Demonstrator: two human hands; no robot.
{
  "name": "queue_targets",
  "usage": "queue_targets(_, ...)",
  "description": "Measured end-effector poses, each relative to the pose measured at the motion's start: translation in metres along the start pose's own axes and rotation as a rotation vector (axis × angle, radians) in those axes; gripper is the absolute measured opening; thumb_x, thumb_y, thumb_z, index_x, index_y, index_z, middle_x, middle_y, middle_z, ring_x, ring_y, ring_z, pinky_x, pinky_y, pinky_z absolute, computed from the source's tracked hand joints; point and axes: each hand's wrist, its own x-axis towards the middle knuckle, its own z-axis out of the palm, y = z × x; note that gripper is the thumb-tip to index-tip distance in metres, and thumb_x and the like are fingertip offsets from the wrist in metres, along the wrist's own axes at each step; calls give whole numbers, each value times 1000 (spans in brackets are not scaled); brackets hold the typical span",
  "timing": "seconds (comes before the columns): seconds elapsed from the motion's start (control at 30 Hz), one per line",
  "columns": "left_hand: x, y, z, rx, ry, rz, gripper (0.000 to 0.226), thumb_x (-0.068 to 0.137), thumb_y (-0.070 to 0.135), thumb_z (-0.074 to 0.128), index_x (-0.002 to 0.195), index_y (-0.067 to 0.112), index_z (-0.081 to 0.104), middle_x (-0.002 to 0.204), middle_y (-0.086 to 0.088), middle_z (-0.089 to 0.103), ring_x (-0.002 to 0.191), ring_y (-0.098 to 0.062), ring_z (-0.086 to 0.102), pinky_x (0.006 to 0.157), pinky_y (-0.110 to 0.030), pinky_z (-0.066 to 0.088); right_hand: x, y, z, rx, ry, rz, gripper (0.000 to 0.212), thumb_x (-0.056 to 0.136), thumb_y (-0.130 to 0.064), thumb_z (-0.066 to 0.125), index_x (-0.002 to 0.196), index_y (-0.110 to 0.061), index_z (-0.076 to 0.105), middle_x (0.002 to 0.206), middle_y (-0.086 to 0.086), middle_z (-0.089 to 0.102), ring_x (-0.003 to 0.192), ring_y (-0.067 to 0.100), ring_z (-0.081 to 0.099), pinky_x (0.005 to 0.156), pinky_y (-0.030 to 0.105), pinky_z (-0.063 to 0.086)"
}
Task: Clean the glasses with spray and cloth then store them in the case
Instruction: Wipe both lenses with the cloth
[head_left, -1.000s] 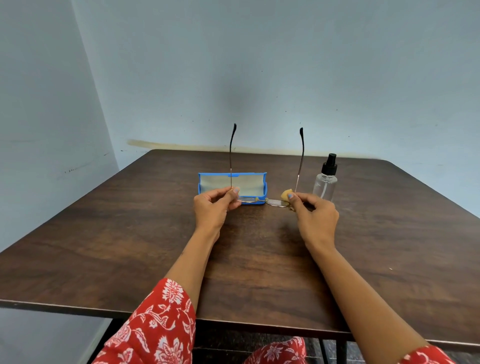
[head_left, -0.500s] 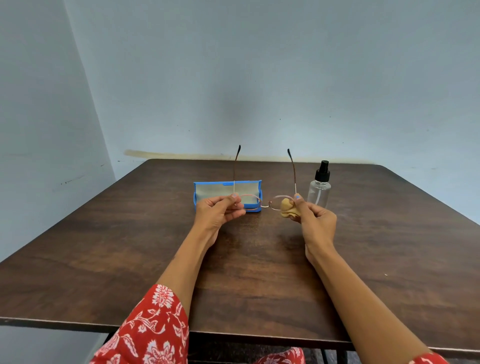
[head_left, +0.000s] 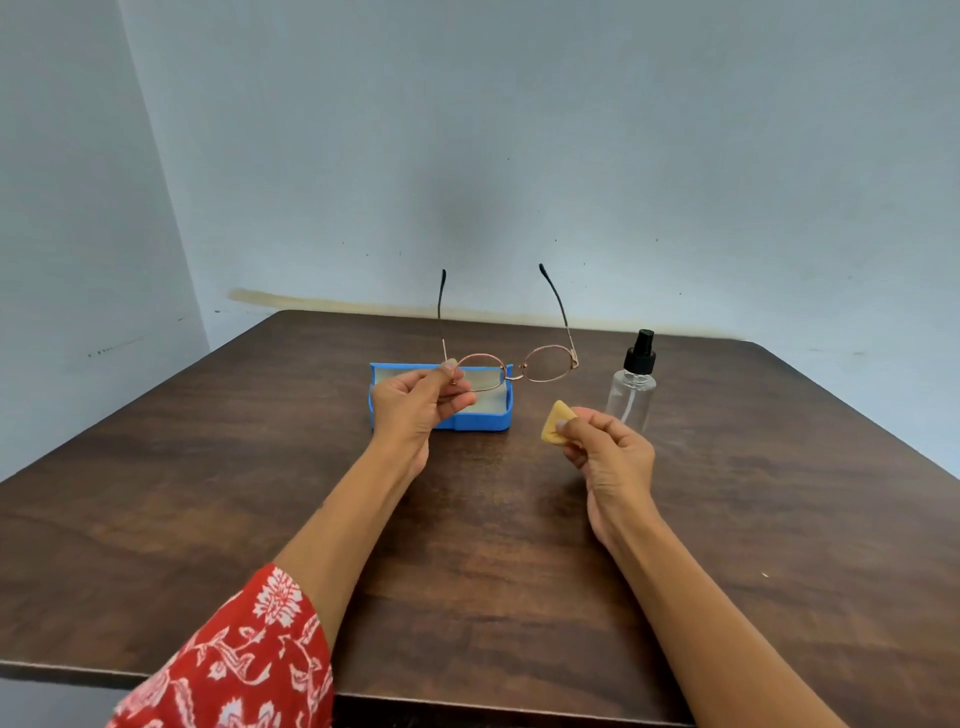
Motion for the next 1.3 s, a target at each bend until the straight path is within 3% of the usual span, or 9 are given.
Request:
queue_targets(0.13,-9,-6,8,21,-19,-13,12,85,6,64,76,0,67,56,-5,66,52,-12,65,56,-21,58,-4,1,1,-86,-15,-54,10,79,-4,71,82,-13,70,78,2,69,77,11,63,71,24,53)
queue_targets(0.33,-11,-4,9,83,-8,-35,14,86,12,64,78,2,68,60,-7,68,53,-14,67,51,-22,57,-11,1,6,-68,-86,-35,9,84,-5,66,94,-5,65,80,8,65,67,10,62,50,21,55)
queue_targets(0.43,-13,-2,10,75,-1,-46,15,87,11,63,79,0,67,59,-7,68,52,-14,67,51,-21,56,-13,1,9,-112,-123,-90,19,80,1,68,99,-3,65,83,7,67,66,8,65,58,20,56)
queue_targets(0.57,-13,-2,10,69,19,-59,15,86,11,65,81,-2,67,59,-8,68,53,-15,68,52,-22,57,-21,1,12,-448,-81,-475,25,73,2,71,85,-20,69,79,-5,70,70,6,63,68,16,51)
queue_targets(0.67,-14,-1,11,72,27,-64,13,85,9,66,79,-3,67,57,-8,68,52,-16,68,51,-23,57,-24,-4,13,-662,4,-975,16,75,-4,65,88,-11,71,82,-3,68,70,6,58,67,10,45)
queue_targets(0.77,-18,0,15,87,34,-67,14,83,5,66,71,-1,67,58,-10,67,50,-16,67,50,-22,56,-21,-6,15,-737,85,-1211,17,78,-11,57,88,-5,70,85,4,66,78,12,56,73,15,42)
queue_targets(1.0,-30,0,24,101,-6,-68,13,82,3,65,72,-4,66,56,-10,67,49,-16,66,49,-22,56,-15,-1,20,-813,15,-1352,17,75,8,63,89,0,69,90,12,64,87,18,56,78,19,44)
queue_targets(1.1,-31,-1,26,94,-21,-53,10,83,3,63,76,-3,68,56,-7,68,50,-14,66,49,-23,56,-13,5,20,-880,-68,-1402,15,82,1,63,95,-3,70,95,11,66,87,23,61,74,28,49)
queue_targets(1.3,-32,1,22,97,16,-54,15,85,2,61,72,-2,67,54,-7,67,47,-13,65,45,-21,53,-13,8,19,-944,-131,-1425,17,86,-2,58,98,-1,71,98,10,68,90,23,60,77,29,49)
